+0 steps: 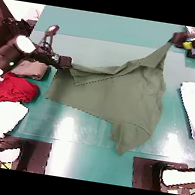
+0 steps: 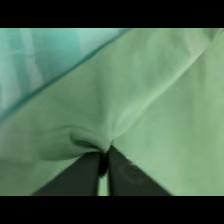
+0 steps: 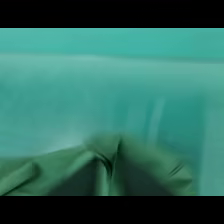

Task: Fold the shirts.

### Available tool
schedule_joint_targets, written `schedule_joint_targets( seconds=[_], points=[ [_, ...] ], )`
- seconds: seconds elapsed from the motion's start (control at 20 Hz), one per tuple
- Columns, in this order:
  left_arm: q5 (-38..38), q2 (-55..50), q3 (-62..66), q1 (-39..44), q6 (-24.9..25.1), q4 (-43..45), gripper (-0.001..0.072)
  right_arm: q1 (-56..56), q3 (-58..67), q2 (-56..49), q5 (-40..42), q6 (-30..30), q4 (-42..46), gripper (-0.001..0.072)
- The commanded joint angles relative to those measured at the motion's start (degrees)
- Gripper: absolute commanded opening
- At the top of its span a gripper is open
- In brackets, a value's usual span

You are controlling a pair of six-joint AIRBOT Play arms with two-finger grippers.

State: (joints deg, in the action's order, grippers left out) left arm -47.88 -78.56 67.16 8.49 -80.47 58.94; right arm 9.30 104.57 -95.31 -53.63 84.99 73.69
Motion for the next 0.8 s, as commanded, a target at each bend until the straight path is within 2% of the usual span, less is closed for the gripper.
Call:
schedule_joint_targets(
  seconds=[0.0,0.1,0.3,0.4,0.6,0.75],
  points=[
    [5.5,-3.3,0.0,-0.1,0.5,1.4,0.0599,0.2,-0.2,-4.0,2.0,1.1,-1.3,0.0407],
    [0.2,-3.3,3.9,-2.1,0.6,3.2,0.0614,-2.0,0.4,-3.2,-1.6,1.1,-4.0,0.0407],
    [-20.7,-1.9,15.4,-12.4,3.4,4.4,0.0613,-6.8,0.0,0.6,-19.6,-2.7,-5.2,0.0405],
    [-27.2,0.3,14.5,-17.7,4.4,4.4,0.0613,-8.7,-4.9,3.9,-25.0,-4.6,-5.2,0.0405],
    [-29.3,3.5,0.6,-22.3,4.9,4.3,0.0613,-10.1,-20.2,12.1,-24.9,-4.7,-5.3,0.0402],
    [-27.7,3.1,-8.9,-22.3,7.8,4.2,0.0613,-10.1,-29.4,17.0,-22.9,-4.7,-6.7,0.0402]
  ],
)
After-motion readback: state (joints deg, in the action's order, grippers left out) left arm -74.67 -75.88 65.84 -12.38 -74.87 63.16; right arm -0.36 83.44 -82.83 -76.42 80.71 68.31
